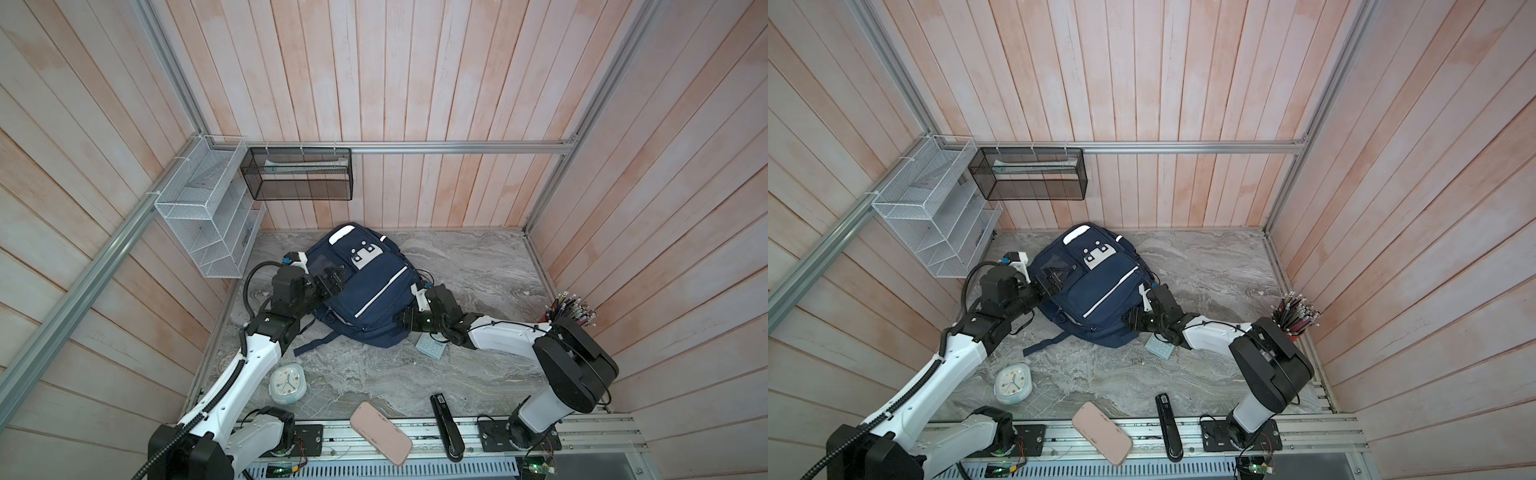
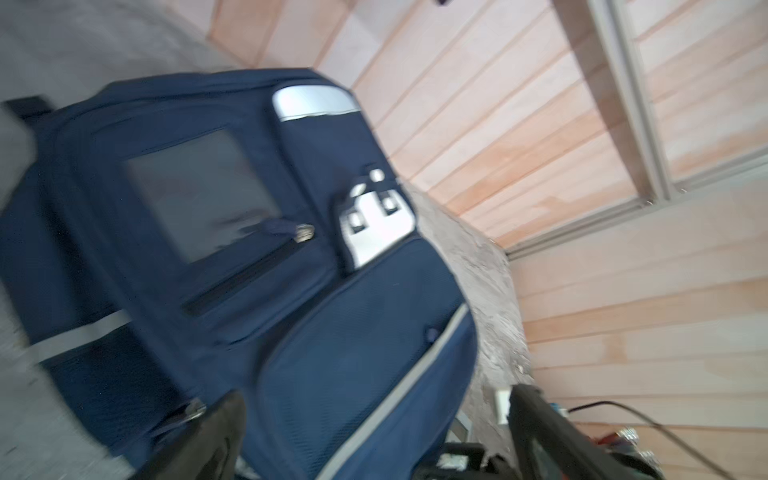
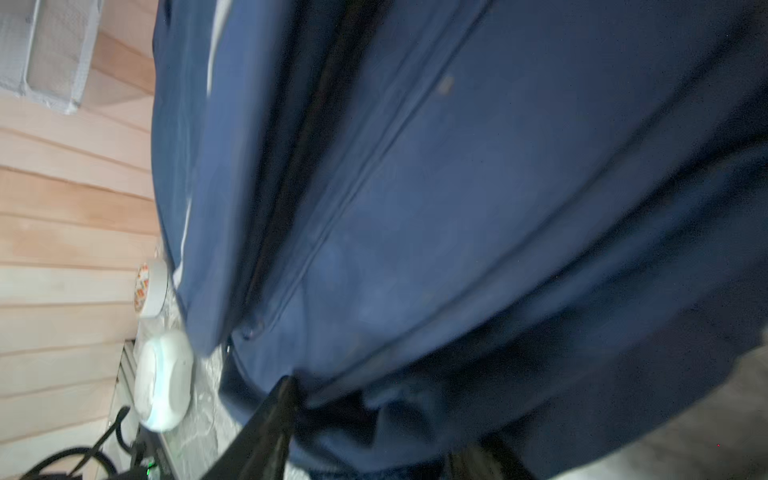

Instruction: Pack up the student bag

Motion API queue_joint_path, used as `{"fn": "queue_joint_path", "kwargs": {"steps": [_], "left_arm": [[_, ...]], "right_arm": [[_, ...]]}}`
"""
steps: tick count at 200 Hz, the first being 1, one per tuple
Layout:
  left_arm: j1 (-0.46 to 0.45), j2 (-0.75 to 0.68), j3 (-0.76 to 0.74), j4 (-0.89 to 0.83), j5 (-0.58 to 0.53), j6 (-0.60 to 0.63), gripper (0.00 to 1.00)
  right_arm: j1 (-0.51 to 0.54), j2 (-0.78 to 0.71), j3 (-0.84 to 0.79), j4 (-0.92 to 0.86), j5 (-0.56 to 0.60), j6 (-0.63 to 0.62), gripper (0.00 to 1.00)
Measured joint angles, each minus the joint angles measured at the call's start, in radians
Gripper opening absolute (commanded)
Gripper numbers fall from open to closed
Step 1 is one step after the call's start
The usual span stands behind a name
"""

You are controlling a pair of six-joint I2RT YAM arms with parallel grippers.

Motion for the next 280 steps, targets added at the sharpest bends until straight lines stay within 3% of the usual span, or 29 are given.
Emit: {"fn": "queue_joint_path", "kwargs": {"steps": [24, 70, 96, 134, 146, 162, 175, 210, 280], "left_arm": [[0.046, 0.019, -0.156, 0.084, 0.029, -0.085, 0.81], [0.059, 0.207, -0.151, 0.264, 0.060, -0.144, 0.71], [0.060, 0.321, -0.141, 0.369, 0.076, -0.193, 0.68], [0.035, 0.457, -0.124, 0.439, 0.059, -0.233, 0.69], [0.023, 0.491, -0.103, 0.453, 0.053, -0.239, 0.54], [0.011, 0.522, -0.078, 0.475, 0.050, -0.245, 0.13], [0.010, 0.532, -0.077, 0.491, 0.049, -0.260, 0.00], [-0.011, 0.510, -0.097, 0.542, 0.055, -0.319, 0.00], [-0.093, 0.328, -0.177, 0.529, -0.026, -0.387, 0.00]], "right_arm": [[-0.116, 0.068, 0.087, -0.008, -0.005, -0.054, 0.54], [-0.242, 0.142, 0.230, -0.074, 0.008, -0.138, 0.51], [-0.212, 0.077, 0.240, -0.116, 0.058, -0.164, 0.52], [-0.042, -0.090, 0.169, -0.115, 0.144, -0.158, 0.54], [0.030, -0.119, 0.133, -0.096, 0.162, -0.137, 0.55], [0.118, -0.118, 0.093, -0.061, 0.173, -0.102, 0.53], [0.182, -0.091, 0.078, -0.035, 0.178, -0.076, 0.51], [0.290, 0.062, 0.122, 0.022, 0.195, -0.051, 0.49], [0.327, 0.269, 0.341, 0.021, 0.213, -0.060, 0.55]]}}
